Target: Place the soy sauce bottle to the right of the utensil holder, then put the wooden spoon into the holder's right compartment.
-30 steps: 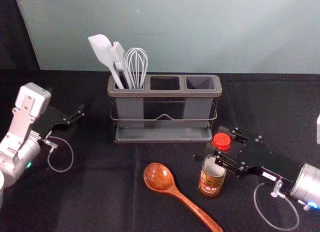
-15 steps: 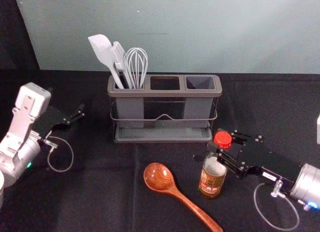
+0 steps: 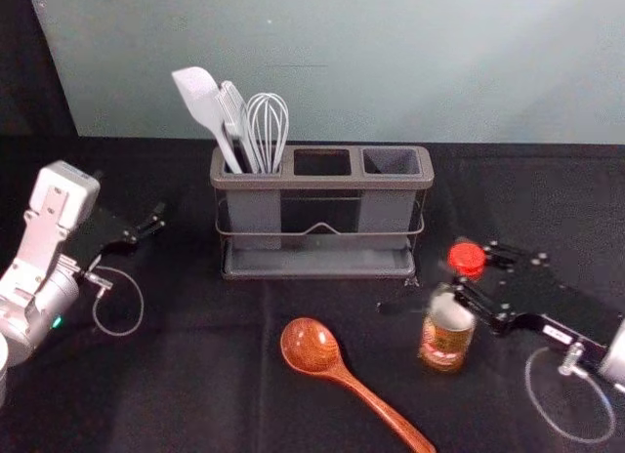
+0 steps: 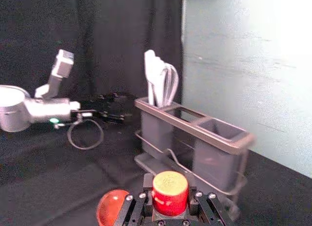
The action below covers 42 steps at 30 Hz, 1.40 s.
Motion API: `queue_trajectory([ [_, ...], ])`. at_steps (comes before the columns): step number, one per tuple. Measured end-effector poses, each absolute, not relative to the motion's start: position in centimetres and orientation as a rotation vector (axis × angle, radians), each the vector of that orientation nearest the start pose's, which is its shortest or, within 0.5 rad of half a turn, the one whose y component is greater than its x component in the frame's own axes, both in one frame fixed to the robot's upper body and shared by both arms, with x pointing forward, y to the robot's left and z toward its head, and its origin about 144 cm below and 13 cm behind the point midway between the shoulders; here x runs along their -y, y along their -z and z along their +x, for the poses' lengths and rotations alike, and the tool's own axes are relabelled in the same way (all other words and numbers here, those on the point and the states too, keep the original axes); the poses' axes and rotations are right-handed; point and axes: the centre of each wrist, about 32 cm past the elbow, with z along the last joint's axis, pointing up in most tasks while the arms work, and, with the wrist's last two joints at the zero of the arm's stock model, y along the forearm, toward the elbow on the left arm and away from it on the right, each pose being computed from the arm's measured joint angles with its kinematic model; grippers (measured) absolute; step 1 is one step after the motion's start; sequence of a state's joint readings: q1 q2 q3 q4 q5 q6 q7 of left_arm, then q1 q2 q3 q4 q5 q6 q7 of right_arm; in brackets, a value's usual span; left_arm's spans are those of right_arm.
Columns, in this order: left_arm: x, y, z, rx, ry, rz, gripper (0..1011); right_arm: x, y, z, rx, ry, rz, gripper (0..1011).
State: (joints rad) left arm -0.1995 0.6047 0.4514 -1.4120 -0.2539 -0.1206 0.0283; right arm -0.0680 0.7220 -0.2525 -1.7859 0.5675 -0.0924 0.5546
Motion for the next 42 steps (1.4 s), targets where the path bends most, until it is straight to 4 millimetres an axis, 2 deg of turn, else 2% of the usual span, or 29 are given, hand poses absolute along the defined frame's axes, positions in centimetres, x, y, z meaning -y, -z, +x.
queue_trajectory([
  [9, -31.0, -114.0, 48.9, 0.285, -1.248, 0.305, 1005, 34.4, -119.3, 41.7, 0.112, 0.802, -0.08, 383],
  [17, -31.0, -114.0, 48.9, 0.285, -1.248, 0.304, 1005, 36.1, -117.8, 42.0, 0.149, 0.911, -0.031, 383],
  [26, -31.0, -114.0, 48.9, 0.285, -1.248, 0.304, 1005, 36.7, -116.6, 44.0, 0.139, 0.965, 0.026, 383],
  [42, -31.0, -114.0, 48.9, 0.285, -1.248, 0.305, 1005, 35.1, -116.3, 48.6, 0.141, 0.942, 0.053, 383],
])
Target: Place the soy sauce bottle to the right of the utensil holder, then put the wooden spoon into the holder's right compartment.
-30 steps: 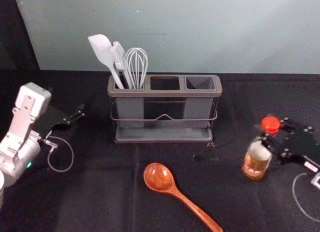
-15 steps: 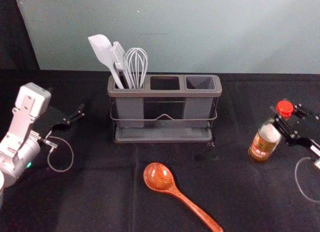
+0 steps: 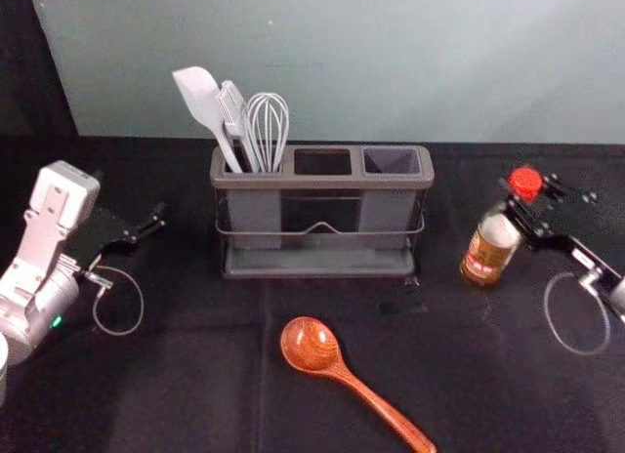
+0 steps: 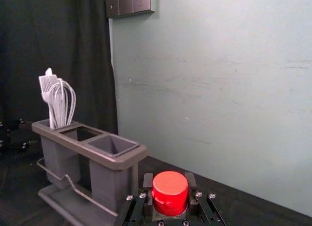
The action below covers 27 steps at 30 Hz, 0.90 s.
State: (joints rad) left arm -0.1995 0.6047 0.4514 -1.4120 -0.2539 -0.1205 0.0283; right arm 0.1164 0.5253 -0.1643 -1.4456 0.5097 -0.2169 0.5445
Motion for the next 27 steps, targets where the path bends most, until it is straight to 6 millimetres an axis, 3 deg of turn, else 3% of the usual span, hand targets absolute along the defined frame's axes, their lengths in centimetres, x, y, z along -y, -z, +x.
queue_trajectory([
  [11, -31.0, -114.0, 48.9, 0.285, -1.248, 0.304, 1005, 34.0, -115.9, 51.4, 0.128, 0.929, 0.063, 383],
  [27, -31.0, -114.0, 48.9, 0.285, -1.248, 0.305, 1005, 32.9, -115.7, 52.7, 0.12, 0.902, 0.056, 383],
])
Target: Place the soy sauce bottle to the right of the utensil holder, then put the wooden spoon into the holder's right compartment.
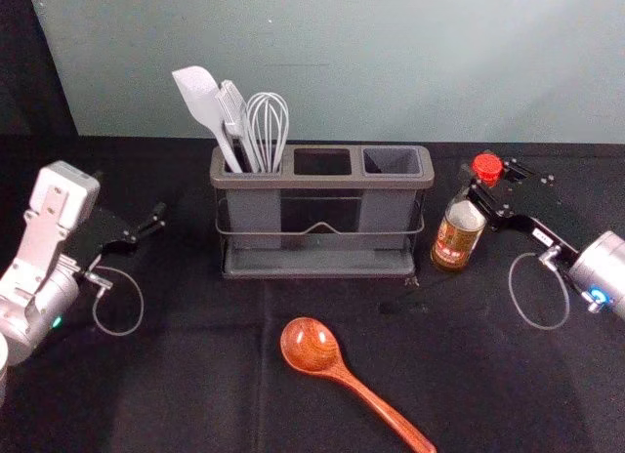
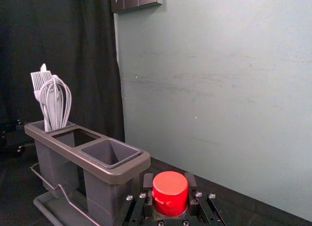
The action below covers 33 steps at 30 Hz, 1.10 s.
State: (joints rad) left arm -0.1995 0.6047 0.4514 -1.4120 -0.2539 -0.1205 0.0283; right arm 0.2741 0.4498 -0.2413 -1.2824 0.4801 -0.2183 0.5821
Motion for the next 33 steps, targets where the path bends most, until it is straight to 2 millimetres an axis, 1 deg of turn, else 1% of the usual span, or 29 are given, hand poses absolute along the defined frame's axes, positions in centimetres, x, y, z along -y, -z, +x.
queue_trajectory([
  [24, -30.97, -113.98, 48.86, 0.285, -1.248, 0.304, 1005, 32.53, -115.26, 52.9, 0.111, 0.9, 0.051, 383],
  [27, -30.97, -113.98, 48.86, 0.285, -1.248, 0.304, 1005, 32.51, -115.12, 52.84, 0.105, 0.898, 0.044, 438],
  [33, -30.97, -113.98, 48.86, 0.285, -1.248, 0.304, 1005, 32.53, -115.15, 52.85, 0.106, 0.899, 0.045, 609],
])
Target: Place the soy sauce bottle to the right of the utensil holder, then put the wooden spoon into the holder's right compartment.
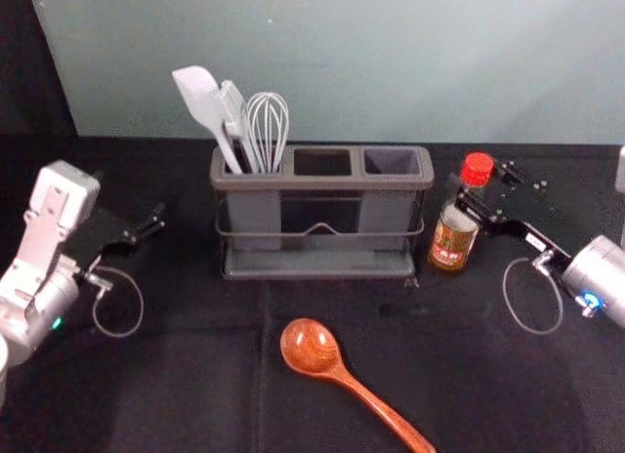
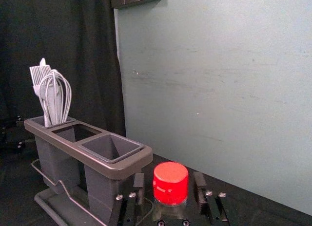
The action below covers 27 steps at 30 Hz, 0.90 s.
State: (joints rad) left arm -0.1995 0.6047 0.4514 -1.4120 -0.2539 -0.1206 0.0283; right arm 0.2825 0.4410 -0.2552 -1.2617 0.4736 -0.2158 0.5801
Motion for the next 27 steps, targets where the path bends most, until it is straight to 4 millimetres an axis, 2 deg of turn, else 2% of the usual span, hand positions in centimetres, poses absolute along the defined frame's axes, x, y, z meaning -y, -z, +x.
queue_trajectory([
  [1, -30.97, -113.98, 48.86, 0.285, -1.248, 0.305, 1005, 32.53, -115.16, 52.85, 0.106, 0.899, 0.045, 677],
  [2, -30.97, -113.98, 48.86, 0.285, -1.248, 0.304, 1005, 32.54, -115.16, 52.85, 0.106, 0.9, 0.045, 677],
  [5, -30.97, -113.98, 48.86, 0.285, -1.248, 0.304, 1005, 32.54, -115.17, 52.85, 0.106, 0.9, 0.046, 789],
  [13, -30.96, -113.98, 48.86, 0.285, -1.248, 0.304, 1005, 32.55, -115.2, 52.86, 0.107, 0.9, 0.047, 990],
  [27, -30.97, -113.98, 48.86, 0.285, -1.248, 0.305, 1005, 32.71, -115.53, 52.41, 0.122, 0.912, 0.06, 1000],
])
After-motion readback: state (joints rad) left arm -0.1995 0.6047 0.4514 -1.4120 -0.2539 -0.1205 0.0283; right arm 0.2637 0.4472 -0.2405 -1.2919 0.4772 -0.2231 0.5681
